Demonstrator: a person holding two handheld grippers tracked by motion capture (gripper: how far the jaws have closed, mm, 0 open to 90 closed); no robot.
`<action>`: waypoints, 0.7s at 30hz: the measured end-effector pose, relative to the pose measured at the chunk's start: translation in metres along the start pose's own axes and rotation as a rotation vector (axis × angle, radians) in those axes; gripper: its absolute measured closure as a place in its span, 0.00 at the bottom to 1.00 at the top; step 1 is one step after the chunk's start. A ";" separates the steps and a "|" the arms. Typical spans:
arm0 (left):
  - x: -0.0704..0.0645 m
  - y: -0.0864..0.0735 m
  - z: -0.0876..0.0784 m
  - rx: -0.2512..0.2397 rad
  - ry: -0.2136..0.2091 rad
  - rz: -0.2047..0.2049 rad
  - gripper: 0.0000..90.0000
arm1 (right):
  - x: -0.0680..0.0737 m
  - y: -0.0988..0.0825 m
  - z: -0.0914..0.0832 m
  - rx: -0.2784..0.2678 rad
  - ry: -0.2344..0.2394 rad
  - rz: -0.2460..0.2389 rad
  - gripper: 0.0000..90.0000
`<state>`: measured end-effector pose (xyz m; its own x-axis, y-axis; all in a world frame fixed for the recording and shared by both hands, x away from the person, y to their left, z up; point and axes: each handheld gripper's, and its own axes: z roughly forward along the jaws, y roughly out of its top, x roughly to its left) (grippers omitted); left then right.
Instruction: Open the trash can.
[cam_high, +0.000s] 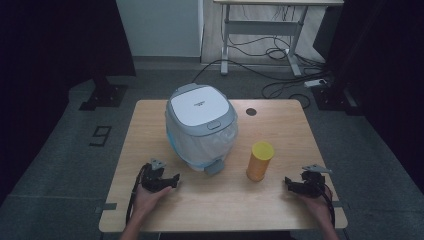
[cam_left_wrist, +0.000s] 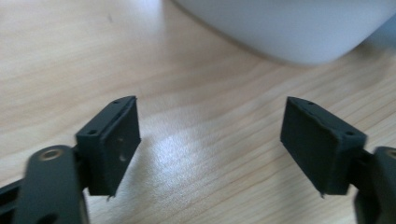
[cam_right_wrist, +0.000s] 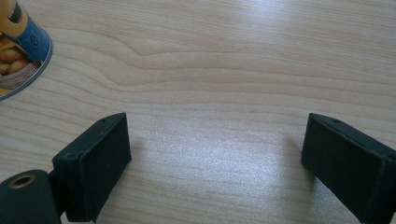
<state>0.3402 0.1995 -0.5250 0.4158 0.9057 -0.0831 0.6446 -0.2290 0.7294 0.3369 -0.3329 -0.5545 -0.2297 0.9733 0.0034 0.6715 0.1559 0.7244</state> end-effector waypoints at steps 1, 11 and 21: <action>0.000 0.001 -0.004 -0.016 -0.006 -0.008 0.29 | 0.000 0.000 0.000 -0.001 0.000 0.000 0.09; 0.006 0.008 -0.027 -0.084 -0.045 -0.023 0.57 | -0.001 0.000 0.000 -0.002 0.004 -0.002 0.10; 0.002 0.016 -0.042 -0.123 -0.102 -0.014 0.88 | -0.001 0.000 -0.001 -0.002 0.005 -0.001 0.10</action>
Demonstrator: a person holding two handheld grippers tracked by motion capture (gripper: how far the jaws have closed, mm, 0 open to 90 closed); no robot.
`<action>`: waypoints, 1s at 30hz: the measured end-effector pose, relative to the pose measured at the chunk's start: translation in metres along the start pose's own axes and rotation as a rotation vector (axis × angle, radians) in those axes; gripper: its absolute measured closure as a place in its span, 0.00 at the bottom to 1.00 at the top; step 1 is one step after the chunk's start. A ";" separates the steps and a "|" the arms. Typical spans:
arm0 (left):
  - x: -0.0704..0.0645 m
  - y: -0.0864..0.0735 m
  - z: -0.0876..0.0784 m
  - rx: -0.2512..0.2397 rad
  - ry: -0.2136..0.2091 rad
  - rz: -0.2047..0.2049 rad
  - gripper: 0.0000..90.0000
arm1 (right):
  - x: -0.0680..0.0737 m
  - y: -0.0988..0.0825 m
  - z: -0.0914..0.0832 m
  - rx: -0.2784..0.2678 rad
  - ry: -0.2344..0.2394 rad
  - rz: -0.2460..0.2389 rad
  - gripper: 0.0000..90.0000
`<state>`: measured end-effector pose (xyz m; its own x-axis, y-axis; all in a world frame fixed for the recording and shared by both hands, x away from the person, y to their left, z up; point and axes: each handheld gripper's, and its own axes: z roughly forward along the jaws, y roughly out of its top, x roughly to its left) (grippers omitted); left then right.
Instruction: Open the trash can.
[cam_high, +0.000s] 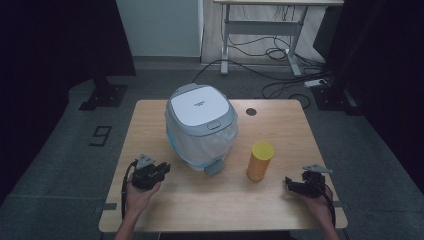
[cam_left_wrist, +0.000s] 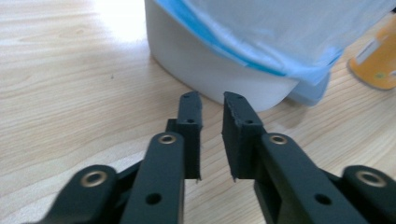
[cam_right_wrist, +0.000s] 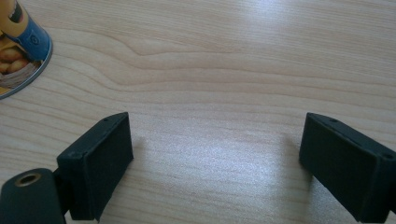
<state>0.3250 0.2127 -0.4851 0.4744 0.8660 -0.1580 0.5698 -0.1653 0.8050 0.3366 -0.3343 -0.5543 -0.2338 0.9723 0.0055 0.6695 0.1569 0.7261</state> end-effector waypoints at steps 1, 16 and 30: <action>-0.001 0.002 -0.002 -0.006 -0.007 0.001 0.89 | 0.000 0.000 0.000 0.000 0.000 0.000 0.10; -0.014 0.035 -0.029 -0.076 -0.114 0.039 1.00 | 0.000 0.000 0.000 0.000 0.000 0.000 0.10; -0.027 0.073 -0.049 -0.126 -0.173 0.068 1.00 | 0.000 0.000 0.000 -0.002 -0.004 0.004 0.11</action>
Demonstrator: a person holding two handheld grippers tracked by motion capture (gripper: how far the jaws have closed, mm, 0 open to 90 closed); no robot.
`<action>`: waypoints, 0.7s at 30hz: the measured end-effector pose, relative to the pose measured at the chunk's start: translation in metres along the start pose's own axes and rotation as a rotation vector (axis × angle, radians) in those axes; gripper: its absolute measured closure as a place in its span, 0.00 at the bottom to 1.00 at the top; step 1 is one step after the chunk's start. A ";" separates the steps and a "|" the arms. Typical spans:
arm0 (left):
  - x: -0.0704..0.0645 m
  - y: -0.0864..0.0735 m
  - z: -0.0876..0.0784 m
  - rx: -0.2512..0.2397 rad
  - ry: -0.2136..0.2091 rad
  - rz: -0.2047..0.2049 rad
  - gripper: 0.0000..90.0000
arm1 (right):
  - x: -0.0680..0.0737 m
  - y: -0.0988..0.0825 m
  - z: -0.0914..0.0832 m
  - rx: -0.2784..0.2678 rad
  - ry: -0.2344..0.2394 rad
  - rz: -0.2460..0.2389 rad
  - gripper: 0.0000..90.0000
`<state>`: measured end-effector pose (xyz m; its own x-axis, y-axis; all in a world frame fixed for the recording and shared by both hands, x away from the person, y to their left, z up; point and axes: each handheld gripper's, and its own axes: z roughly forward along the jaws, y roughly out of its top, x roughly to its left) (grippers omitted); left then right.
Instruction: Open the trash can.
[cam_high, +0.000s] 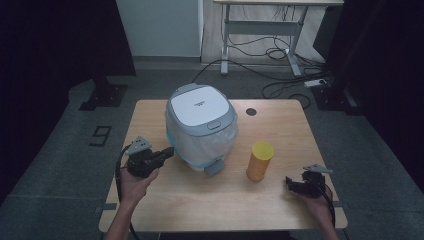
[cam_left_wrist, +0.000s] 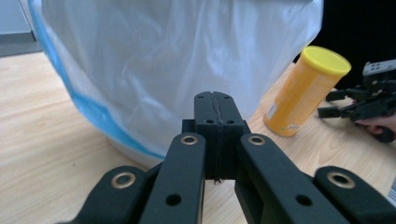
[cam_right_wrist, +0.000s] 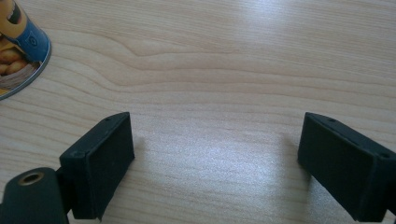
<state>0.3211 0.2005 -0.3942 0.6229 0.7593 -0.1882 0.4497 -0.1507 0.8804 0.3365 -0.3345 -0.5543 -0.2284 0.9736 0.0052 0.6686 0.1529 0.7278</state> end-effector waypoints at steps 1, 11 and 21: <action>-0.001 0.003 0.000 -0.001 -0.005 0.003 1.00 | 0.000 0.000 0.000 0.000 -0.001 0.000 0.11; -0.009 0.025 -0.004 -0.021 -0.022 0.020 1.00 | 0.000 0.000 0.000 0.000 -0.001 0.001 0.11; -0.012 0.037 -0.004 -0.038 -0.047 0.028 1.00 | 0.000 0.000 0.000 0.000 -0.001 0.001 0.11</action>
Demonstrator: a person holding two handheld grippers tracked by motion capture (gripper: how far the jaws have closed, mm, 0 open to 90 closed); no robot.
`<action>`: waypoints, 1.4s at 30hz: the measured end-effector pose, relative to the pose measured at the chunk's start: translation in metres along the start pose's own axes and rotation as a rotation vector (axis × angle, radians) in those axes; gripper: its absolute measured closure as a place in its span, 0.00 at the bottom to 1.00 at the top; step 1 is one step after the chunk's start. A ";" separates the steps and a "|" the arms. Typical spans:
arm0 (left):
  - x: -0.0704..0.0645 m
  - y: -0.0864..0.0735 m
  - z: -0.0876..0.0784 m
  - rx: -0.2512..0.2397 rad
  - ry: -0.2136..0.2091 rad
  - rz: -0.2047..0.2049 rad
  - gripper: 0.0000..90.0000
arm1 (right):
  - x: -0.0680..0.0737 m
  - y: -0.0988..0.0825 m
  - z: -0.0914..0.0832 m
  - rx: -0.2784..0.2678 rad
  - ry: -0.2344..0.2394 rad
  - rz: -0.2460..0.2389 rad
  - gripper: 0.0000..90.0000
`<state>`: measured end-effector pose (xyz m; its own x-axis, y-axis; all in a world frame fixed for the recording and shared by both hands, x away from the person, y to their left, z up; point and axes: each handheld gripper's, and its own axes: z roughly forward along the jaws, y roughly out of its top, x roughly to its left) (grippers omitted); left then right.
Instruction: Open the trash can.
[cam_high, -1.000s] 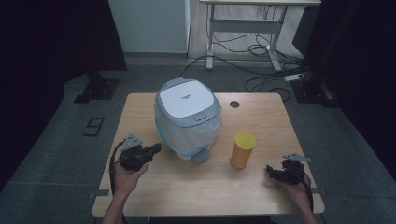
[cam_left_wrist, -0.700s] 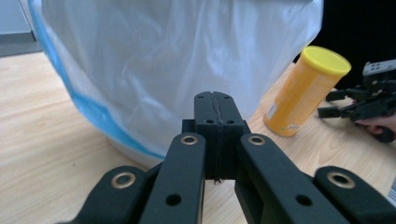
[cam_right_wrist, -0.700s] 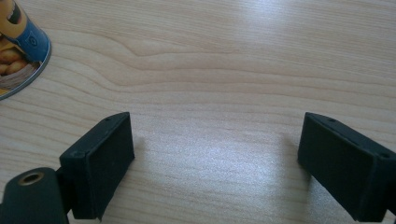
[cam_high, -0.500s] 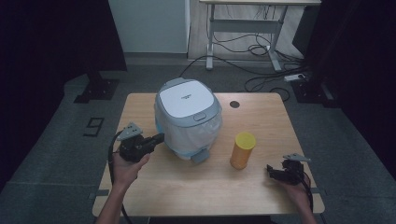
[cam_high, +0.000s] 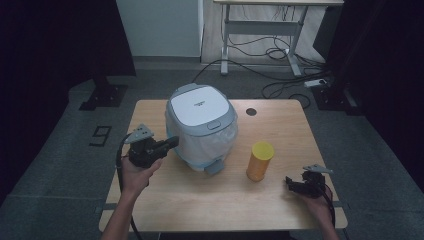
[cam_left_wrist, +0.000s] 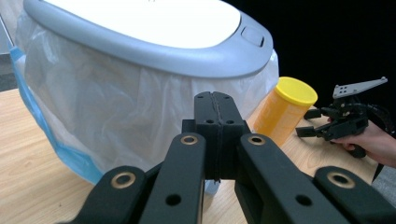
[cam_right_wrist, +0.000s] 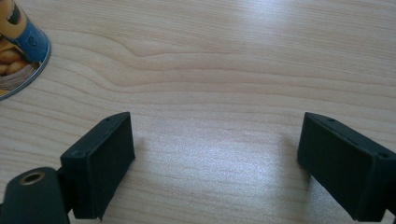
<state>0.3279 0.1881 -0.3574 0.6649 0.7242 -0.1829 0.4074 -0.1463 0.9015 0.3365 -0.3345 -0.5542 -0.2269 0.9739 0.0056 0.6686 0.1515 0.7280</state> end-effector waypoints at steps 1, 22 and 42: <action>0.000 0.001 0.001 0.000 -0.003 0.001 1.00 | 0.000 0.000 0.000 0.000 0.000 0.000 0.11; -0.015 0.035 0.026 -0.003 -0.041 0.042 1.00 | 0.000 0.000 0.000 0.000 0.000 0.002 0.11; -0.020 0.050 0.054 0.033 -0.057 0.050 1.00 | 0.000 0.000 0.000 0.001 0.000 0.000 0.11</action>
<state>0.3689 0.1301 -0.3293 0.7192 0.6761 -0.1604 0.3925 -0.2048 0.8967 0.3364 -0.3346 -0.5541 -0.2271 0.9739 0.0055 0.6693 0.1519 0.7273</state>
